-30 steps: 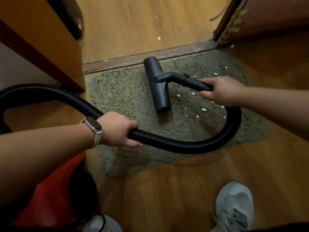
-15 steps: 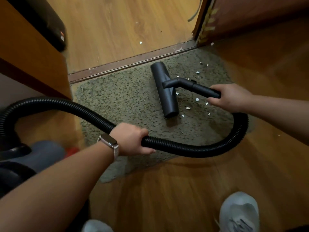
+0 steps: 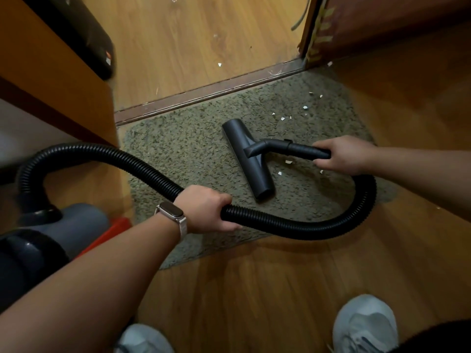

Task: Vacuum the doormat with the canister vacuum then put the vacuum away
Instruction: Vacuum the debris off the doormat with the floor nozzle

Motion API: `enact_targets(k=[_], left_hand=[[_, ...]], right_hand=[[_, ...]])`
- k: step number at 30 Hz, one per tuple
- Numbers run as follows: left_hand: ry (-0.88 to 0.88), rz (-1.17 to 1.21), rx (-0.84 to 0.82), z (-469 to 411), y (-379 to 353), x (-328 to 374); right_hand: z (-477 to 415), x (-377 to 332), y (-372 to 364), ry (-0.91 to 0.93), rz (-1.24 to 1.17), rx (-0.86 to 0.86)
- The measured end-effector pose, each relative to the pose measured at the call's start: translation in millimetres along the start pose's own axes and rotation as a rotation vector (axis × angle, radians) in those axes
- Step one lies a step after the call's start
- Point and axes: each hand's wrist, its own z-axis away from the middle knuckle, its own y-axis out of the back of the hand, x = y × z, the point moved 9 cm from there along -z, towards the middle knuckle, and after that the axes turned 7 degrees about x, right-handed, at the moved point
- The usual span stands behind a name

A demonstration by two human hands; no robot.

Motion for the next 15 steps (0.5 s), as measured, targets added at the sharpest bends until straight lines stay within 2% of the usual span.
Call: enact_targets(k=[10,15], left_hand=[[0.004,0.017,-0.008,-11,-1,4],[-0.015,0.001,-0.005,-10,-3,5]], right_hand=[[12,25,16,-0.089,-0.037,0.055],[18,9,7,-0.046,0.003,-0.006]])
